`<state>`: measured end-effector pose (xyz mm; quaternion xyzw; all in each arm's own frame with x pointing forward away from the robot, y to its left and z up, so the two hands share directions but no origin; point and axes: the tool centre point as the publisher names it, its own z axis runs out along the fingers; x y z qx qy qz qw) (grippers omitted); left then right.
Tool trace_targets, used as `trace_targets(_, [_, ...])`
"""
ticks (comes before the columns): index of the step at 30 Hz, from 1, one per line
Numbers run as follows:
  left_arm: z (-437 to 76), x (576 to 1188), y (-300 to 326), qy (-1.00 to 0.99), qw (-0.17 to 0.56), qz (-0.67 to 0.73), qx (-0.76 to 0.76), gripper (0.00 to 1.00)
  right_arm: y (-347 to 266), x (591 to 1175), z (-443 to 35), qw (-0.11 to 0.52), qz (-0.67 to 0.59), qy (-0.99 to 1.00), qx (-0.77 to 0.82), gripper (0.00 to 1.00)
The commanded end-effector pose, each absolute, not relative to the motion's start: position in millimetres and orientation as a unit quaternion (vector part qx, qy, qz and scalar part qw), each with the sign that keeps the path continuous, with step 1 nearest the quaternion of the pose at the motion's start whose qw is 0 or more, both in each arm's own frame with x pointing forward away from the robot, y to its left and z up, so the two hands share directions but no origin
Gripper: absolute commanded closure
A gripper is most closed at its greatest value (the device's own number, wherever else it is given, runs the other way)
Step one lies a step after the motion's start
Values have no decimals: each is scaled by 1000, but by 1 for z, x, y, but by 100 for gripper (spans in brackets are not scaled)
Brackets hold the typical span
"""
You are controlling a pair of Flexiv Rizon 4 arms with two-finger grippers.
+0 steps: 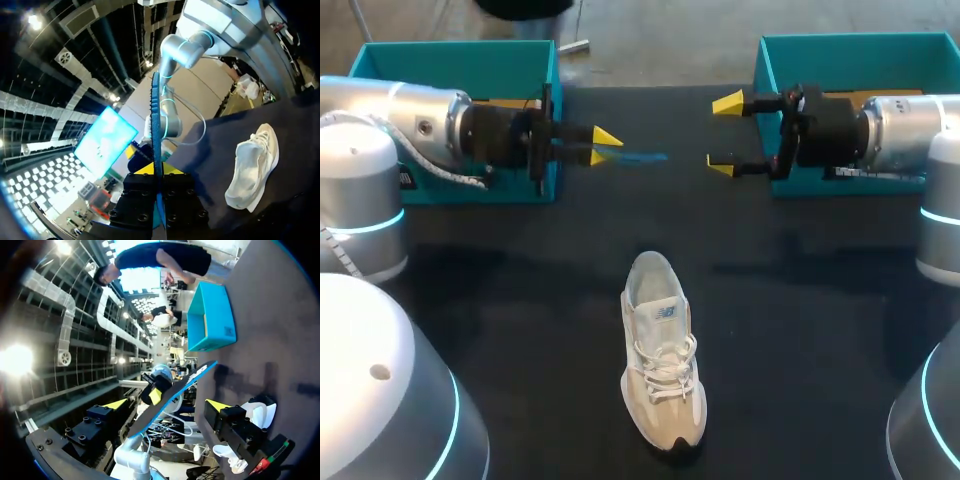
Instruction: Take the shoe out of the shoebox, open the shoe tongue, remove and reinsert the insole, then place the shoe into the shoebox
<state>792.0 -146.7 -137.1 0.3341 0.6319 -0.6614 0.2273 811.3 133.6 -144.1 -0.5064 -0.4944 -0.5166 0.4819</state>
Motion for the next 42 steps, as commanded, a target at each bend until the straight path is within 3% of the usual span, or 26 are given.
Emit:
trace_targets(1, [-129,798,-133,659,137,-690,265,100,134,811,-144,481,-516,-494,-507,0])
trace_targets(5, [-135,801,-127,666,38,-715,208,100,134,811,-144,481,-516,-494,-507,0])
trace_targets(18, [-142,793,-132,637,-157,-748,96,100,134,811,-144,481,-516,-494,-507,0])
trace_targets(33, [-141,790,-134,640,-161,-745,100,100,134,811,-144,481,-516,-494,-507,0])
trace_targets(42, [-162,790,-137,599,-291,-735,-130,100,134,811,-144,481,-516,-494,-507,0])
